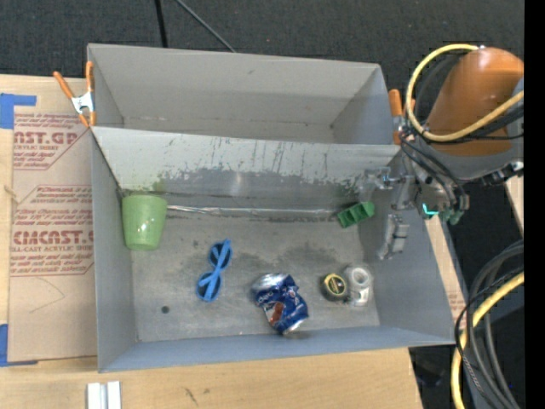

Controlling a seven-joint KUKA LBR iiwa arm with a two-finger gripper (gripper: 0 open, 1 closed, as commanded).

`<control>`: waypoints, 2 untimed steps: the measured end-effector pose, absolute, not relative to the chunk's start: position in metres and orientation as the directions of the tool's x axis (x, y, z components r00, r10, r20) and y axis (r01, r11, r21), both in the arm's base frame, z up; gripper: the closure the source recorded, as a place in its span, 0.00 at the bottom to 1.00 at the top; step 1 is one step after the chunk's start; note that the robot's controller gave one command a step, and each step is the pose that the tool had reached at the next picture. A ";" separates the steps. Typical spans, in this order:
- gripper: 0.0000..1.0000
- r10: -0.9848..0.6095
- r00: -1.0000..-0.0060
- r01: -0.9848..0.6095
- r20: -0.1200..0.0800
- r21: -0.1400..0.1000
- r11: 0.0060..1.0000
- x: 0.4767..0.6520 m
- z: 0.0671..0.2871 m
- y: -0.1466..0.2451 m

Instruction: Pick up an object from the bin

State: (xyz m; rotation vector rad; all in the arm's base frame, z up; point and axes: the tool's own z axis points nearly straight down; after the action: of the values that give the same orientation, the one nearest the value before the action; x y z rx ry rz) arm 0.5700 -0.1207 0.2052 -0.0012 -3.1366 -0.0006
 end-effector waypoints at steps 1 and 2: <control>0.00 -0.246 -0.969 -0.246 0.007 0.004 0.969 0.495 0.092 -0.113; 0.00 -0.217 -0.976 -0.217 0.000 0.004 0.976 0.511 0.068 -0.076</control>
Offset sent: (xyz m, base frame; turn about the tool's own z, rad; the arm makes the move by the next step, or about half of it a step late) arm -0.0726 0.0066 -0.1093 -0.2484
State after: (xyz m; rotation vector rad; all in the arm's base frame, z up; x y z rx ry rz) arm 0.5105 -0.0764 0.0683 0.3426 -3.1220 -0.0057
